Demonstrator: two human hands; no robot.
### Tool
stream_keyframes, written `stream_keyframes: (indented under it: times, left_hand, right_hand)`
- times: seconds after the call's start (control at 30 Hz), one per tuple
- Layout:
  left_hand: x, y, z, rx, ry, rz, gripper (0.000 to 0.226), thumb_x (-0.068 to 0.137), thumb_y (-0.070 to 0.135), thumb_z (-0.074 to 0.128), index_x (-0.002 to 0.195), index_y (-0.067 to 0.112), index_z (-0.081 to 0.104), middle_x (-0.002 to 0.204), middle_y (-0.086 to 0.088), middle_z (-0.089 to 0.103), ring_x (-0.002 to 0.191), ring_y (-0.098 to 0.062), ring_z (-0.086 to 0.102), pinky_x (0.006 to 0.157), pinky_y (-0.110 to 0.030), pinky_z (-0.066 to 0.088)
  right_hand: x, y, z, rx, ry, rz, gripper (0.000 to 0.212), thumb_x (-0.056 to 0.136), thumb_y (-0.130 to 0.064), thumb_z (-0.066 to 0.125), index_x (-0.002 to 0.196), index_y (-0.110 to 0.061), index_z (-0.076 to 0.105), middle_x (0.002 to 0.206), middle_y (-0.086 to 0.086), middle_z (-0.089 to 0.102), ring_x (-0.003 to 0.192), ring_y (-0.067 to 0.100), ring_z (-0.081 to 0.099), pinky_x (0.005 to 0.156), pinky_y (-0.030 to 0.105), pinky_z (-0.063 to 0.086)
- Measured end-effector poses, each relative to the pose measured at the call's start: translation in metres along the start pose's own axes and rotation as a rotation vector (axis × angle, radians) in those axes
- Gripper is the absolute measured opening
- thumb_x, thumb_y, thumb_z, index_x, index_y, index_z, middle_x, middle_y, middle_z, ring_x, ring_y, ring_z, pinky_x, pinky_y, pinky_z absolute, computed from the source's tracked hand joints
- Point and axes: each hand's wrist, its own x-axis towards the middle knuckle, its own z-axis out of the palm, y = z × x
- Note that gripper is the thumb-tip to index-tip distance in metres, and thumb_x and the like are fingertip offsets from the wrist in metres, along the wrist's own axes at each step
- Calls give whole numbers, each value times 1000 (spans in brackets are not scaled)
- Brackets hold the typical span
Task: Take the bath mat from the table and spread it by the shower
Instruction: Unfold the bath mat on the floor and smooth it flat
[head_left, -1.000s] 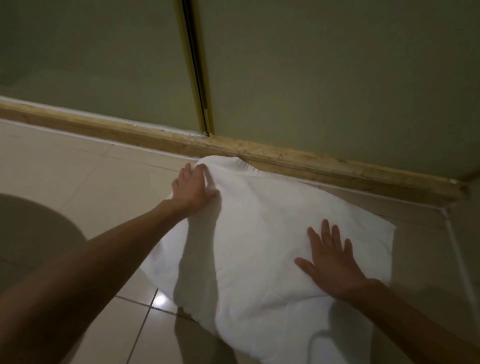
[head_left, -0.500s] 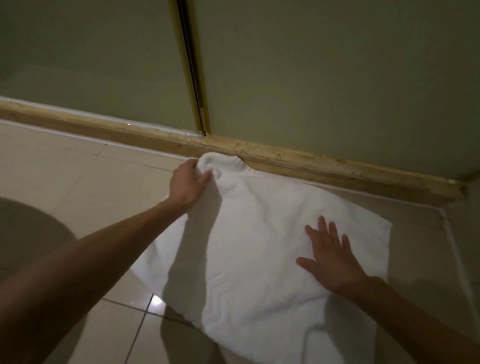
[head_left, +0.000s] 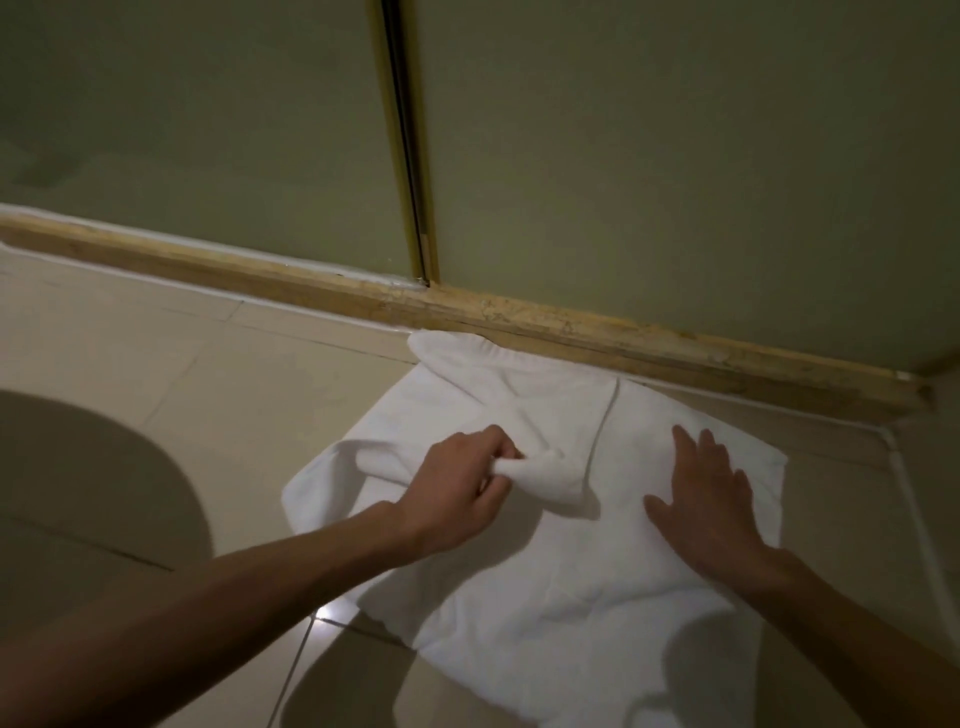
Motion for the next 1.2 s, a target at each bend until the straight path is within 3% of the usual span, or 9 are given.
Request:
stream_keyframes:
  times: [0.17,0.27,0.37,0.57,0.67,0.8,0.93,1.07,1.2]
  left_hand:
    - [-10,1,-9,-41,-49,-20,28,77,10,46,80,36,36,62,10,48,54,-14,41,53,-28,33]
    - [-11,-7,-17,15,-92,-44,10,78,24,38,83,24,48,60,1,54,52,-23,48,52,-31,38]
    - [-11,-19,-28,143,-156,16,31,77,29,35,84,9,58,60,-8,59,52,-28,54,54,-31,43]
    - [-23,-20,-32,302,-455,318,13,71,23,44,62,15,47,52,-3,45,45,-20,38,53,-27,39]
    - [-27,-21,-34,261,-457,325,15,70,26,44,59,16,42,51,-3,42,44,-20,35,52,-28,37]
    - [-28,-22,-39,234,-415,298,20,71,28,41,57,14,43,48,-4,41,41,-21,34,51,-26,36]
    - [-25,-35,-46,310,-381,265,28,78,35,40,62,14,48,52,-4,46,45,-21,38,59,-28,38]
    - [-22,-36,-45,355,-350,228,27,81,41,42,68,20,52,53,4,48,46,-13,36,65,-29,42]
    - [-17,-27,-31,367,-304,206,28,79,46,46,78,20,57,62,6,51,53,-11,42,66,-26,36]
  right_hand:
    - [8,30,-15,-89,-44,125,86,91,-37,54,149,-17,-7,158,15,0,145,36,1,116,50,10]
    - [9,43,-19,-86,-87,207,86,89,-43,55,149,-11,1,152,17,25,140,37,21,112,50,22]
    - [6,47,-21,-83,-89,211,81,87,-42,58,146,-11,11,138,19,41,124,37,44,102,47,38]
    - [-1,51,-28,-83,41,170,94,86,-36,64,150,-20,-3,152,22,17,137,38,24,109,47,30]
    - [1,58,-29,-223,-24,83,73,93,-34,53,150,-26,8,158,15,-4,145,34,0,115,47,15]
    - [5,62,-28,-242,62,-22,26,97,-25,42,122,-25,51,157,9,18,145,26,6,113,43,16]
    - [8,58,-26,-155,126,-103,22,91,-22,54,112,-21,50,125,8,58,131,24,40,107,41,22]
    - [7,56,-25,-284,90,-154,43,90,-40,52,131,-31,39,112,-1,60,110,22,53,96,39,30]
    - [7,46,-27,-375,125,-194,24,90,-49,44,104,-31,52,98,-3,56,98,20,53,85,37,33]
